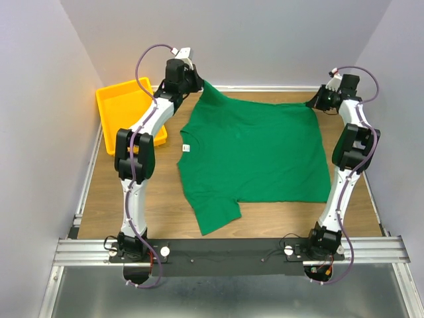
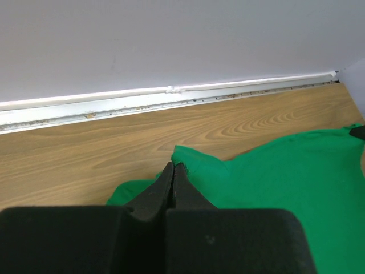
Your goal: Fold and stack the t-shirts
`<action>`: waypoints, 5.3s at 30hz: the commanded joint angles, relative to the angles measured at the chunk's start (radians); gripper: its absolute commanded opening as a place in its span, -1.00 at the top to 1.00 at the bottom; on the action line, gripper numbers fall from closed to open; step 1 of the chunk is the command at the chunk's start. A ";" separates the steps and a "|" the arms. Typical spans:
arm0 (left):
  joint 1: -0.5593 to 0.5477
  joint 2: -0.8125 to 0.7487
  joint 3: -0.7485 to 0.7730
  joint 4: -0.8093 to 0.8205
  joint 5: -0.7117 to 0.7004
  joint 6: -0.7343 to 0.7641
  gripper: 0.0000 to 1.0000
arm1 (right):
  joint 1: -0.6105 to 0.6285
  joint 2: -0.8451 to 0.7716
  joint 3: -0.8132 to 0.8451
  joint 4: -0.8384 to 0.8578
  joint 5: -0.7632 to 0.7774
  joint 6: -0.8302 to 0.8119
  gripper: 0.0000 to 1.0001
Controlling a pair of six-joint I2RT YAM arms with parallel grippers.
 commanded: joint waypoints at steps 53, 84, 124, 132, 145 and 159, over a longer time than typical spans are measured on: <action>-0.008 -0.518 -0.697 0.131 0.172 0.093 1.00 | -0.082 -0.426 -0.623 0.156 -0.033 -0.030 0.76; -0.084 -0.621 -0.874 0.149 0.146 0.059 1.00 | -0.093 -0.422 -0.671 0.193 -0.019 -0.035 0.72; -0.098 -0.613 -0.960 0.197 0.183 0.067 1.00 | -0.145 -0.268 -0.536 0.096 -0.136 0.048 -0.11; -0.103 -0.608 -0.960 0.202 0.192 0.063 1.00 | -0.136 -0.225 -0.493 0.083 -0.106 0.043 -0.08; -0.106 -0.610 -0.969 0.211 0.194 0.055 1.00 | -0.122 -0.227 -0.488 0.069 -0.119 0.019 0.69; -0.106 -0.648 -0.995 0.209 0.220 0.070 1.00 | -0.151 -0.492 -0.730 0.058 -0.097 -0.164 0.99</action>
